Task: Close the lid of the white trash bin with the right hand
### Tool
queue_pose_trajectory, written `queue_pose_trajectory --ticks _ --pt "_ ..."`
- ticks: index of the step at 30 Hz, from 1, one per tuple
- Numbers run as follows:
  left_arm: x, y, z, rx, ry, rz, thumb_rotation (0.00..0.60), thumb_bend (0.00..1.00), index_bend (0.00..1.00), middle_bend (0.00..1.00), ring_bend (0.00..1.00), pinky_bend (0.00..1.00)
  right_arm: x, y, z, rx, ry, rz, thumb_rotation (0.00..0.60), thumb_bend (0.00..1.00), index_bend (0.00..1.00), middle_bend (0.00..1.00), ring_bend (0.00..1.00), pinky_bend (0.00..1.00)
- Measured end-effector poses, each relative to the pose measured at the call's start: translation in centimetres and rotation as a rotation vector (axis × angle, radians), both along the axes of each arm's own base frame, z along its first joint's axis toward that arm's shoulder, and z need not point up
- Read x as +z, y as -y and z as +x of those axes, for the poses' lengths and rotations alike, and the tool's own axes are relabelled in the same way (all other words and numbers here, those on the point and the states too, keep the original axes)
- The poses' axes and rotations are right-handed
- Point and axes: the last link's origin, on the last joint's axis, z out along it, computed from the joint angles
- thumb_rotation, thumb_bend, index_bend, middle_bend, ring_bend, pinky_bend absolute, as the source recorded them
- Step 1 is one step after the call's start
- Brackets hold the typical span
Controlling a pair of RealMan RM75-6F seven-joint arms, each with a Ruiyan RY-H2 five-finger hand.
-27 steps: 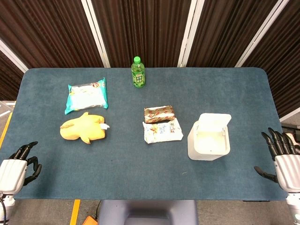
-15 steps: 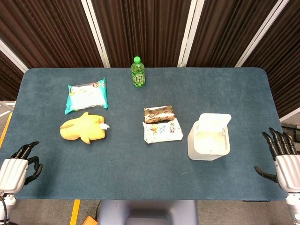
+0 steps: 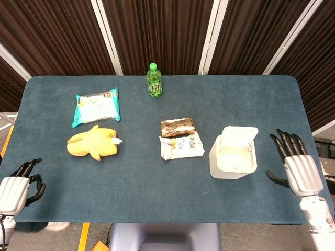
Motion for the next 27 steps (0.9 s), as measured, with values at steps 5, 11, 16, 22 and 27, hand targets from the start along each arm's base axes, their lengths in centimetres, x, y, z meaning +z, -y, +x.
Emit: queue_pose_trajectory --ticks 5,11,16,22,27 --pt "0.1 0.1 -0.1 0.014 -0.006 0.0 0.6 0.42 0.51 0.18 0.2 0.49 0.4 1.8 4.0 0.045 -0.021 0.008 0.6 0.31 0.0 0.15 0.0 0.14" --pt "0.0 0.1 -0.1 0.021 -0.007 -0.005 0.6 0.42 0.51 0.18 0.2 0.49 0.6 3.5 5.8 0.021 -0.037 0.01 0.6 0.49 0.02 0.34 0.2 0.23" --pt "0.0 0.0 -0.1 0.024 -0.011 -0.011 0.6 0.42 0.51 0.18 0.2 0.49 0.3 5.3 6.5 -0.035 -0.071 0.014 0.6 0.61 0.08 0.57 0.46 0.44" --pt "0.0 0.0 -0.1 0.033 -0.012 -0.014 0.6 0.42 0.51 0.18 0.2 0.49 -0.4 6.8 8.1 -0.079 -0.149 0.021 0.6 0.76 0.14 0.73 0.6 0.58" --pt "0.1 0.1 0.0 0.03 -0.012 -0.014 0.6 0.42 0.51 0.18 0.2 0.49 -1.2 7.3 9.2 -0.133 -0.164 0.068 0.6 0.9 0.14 0.77 0.64 0.62"
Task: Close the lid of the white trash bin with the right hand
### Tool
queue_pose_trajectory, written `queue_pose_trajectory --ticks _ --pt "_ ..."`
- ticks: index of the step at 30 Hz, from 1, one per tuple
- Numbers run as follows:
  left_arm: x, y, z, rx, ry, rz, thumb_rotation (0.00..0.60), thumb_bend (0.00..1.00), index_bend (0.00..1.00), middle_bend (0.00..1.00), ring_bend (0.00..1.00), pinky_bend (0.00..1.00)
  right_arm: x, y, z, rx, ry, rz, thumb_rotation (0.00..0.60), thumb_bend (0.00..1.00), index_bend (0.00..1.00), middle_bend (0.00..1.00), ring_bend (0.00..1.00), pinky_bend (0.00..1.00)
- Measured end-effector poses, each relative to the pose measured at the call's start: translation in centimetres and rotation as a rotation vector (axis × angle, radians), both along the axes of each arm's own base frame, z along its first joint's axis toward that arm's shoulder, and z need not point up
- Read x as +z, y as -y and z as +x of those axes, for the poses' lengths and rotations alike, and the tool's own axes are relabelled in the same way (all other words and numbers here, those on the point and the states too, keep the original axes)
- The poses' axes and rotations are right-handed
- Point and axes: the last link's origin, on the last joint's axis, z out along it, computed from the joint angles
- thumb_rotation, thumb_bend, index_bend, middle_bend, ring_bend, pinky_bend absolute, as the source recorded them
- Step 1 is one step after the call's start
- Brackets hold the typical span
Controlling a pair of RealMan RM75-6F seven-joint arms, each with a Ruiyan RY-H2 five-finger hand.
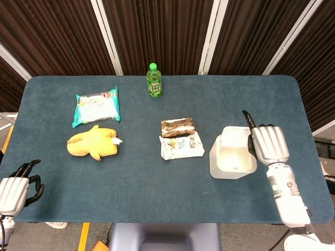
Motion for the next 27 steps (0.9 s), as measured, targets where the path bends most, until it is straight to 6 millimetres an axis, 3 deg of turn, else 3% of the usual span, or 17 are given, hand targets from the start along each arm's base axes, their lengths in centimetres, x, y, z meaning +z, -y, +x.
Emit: queue_pose_trajectory --ticks 4,7,27 --pt "0.0 0.0 0.0 0.003 0.0 -0.003 0.6 0.42 0.51 0.18 0.2 0.49 -0.7 0.0 0.8 -0.049 0.007 0.057 0.6 0.96 0.15 0.81 0.67 0.72" --pt "0.0 0.0 -0.1 0.007 0.0 -0.005 0.6 0.42 0.51 0.18 0.2 0.49 -1.1 -0.2 1.5 -0.058 0.018 0.092 0.6 0.97 0.15 0.82 0.68 0.72" --pt "-0.1 0.0 0.0 0.008 -0.007 -0.012 0.6 0.42 0.51 0.18 0.2 0.49 -2.1 0.3 0.9 -0.115 -0.013 0.149 0.6 0.99 0.12 0.83 0.69 0.72"
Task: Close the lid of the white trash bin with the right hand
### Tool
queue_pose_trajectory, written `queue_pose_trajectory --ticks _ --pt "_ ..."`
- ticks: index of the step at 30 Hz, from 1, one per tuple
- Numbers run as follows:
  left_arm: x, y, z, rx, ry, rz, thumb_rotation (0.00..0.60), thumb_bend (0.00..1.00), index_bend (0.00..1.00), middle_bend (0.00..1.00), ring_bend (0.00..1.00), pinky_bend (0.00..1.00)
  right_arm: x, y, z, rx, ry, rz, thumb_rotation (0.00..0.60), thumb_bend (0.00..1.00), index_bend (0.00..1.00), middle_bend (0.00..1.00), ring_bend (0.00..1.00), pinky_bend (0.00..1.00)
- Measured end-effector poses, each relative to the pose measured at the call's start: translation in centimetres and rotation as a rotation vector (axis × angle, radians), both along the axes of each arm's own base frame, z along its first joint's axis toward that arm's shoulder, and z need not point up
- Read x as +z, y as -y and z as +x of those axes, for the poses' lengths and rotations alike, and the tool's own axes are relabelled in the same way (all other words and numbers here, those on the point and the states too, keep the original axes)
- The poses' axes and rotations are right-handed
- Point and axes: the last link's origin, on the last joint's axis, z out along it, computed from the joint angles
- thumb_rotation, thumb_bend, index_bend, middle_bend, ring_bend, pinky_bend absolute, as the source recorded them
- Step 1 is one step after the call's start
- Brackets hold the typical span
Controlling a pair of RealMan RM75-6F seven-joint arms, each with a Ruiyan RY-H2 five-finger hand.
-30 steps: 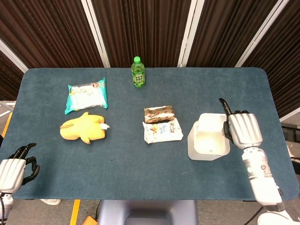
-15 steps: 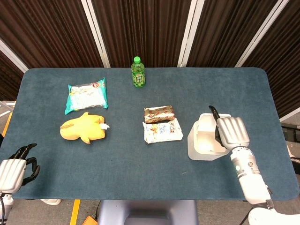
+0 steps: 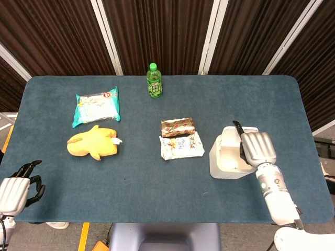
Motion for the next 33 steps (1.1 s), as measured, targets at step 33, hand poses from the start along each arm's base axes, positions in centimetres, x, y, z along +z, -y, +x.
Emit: queue_pose_trajectory --ticks 33 --pt "0.3 0.0 0.0 0.001 0.01 0.009 0.6 0.42 0.51 0.18 0.2 0.49 -0.9 -7.1 -2.9 0.102 -0.033 0.112 0.6 0.99 0.23 0.83 0.69 0.73"
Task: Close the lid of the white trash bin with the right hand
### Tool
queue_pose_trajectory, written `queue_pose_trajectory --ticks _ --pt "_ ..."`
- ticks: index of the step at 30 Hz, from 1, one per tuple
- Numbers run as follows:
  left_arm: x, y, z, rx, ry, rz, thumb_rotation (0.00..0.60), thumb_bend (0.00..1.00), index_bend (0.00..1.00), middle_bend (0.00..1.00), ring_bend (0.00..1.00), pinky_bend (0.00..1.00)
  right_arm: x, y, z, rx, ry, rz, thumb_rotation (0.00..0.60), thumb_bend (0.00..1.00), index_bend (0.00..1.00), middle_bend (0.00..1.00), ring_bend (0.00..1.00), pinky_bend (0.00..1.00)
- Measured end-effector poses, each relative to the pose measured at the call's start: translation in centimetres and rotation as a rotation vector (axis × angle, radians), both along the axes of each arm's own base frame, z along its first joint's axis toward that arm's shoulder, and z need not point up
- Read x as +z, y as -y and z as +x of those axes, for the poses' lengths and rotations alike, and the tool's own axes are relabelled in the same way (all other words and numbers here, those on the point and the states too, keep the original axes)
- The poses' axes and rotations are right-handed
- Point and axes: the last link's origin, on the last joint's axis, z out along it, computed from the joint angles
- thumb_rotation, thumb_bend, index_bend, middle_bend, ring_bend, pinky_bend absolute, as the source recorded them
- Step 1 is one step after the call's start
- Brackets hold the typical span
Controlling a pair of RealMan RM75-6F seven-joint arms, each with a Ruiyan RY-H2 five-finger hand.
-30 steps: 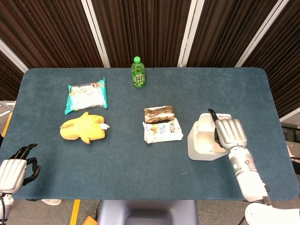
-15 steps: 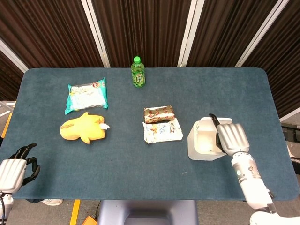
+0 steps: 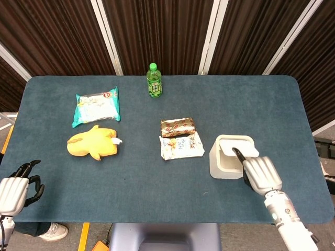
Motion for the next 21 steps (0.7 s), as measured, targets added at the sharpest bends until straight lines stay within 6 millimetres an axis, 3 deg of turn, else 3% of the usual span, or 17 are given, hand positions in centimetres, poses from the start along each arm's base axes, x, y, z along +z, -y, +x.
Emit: queue_pose_trajectory --ticks 9,21 --pt "0.4 0.0 -0.1 0.005 0.012 0.013 0.6 0.42 0.51 0.18 0.2 0.49 -1.2 -2.2 -1.9 0.02 -0.02 0.047 0.6 0.99 0.23 0.83 0.69 0.72" --pt "0.4 -0.1 -0.2 0.007 0.012 0.011 0.6 0.42 0.51 0.18 0.2 0.49 -2.4 -2.1 -4.4 -0.064 -0.008 0.076 0.6 0.99 0.23 0.83 0.69 0.72"
